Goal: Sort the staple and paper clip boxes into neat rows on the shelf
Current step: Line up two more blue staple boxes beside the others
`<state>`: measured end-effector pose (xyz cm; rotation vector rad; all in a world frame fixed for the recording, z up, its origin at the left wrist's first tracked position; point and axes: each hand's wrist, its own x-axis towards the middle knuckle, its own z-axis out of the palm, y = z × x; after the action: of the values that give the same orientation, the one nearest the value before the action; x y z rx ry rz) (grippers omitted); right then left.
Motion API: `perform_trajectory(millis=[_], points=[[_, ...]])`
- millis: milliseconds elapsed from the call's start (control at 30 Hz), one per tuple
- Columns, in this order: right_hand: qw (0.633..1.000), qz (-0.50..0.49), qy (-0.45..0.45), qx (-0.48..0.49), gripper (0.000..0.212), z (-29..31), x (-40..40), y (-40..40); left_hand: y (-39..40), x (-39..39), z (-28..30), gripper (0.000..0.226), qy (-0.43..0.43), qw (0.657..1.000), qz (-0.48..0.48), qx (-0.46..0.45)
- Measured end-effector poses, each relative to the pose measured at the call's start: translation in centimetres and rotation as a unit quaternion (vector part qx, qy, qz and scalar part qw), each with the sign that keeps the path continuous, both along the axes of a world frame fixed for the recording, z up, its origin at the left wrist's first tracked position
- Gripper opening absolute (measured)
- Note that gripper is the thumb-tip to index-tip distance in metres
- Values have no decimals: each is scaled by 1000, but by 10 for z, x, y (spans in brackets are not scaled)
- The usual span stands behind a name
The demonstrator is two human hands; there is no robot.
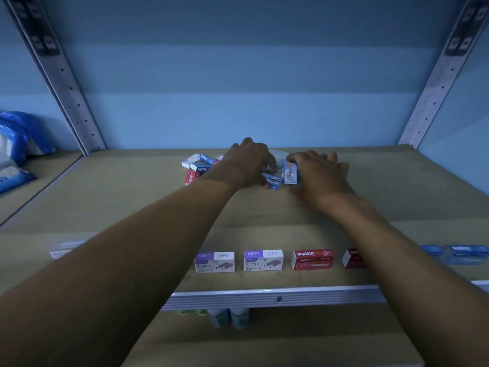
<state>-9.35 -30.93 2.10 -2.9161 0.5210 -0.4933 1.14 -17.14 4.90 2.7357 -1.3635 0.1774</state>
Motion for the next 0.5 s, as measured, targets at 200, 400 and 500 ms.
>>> perform_trajectory(millis=[200,400,500], points=[[1000,-28,1,-8,43,-1,-4,-4,5,-4,-2,30,-63,997,-38,10],[1000,-16,21,4,45,3,-8,1,19,-10,0,27,-61,997,-42,25],[999,12,48,7,51,3,-13,3,30,-15,2,25,-55,997,-48,30]])
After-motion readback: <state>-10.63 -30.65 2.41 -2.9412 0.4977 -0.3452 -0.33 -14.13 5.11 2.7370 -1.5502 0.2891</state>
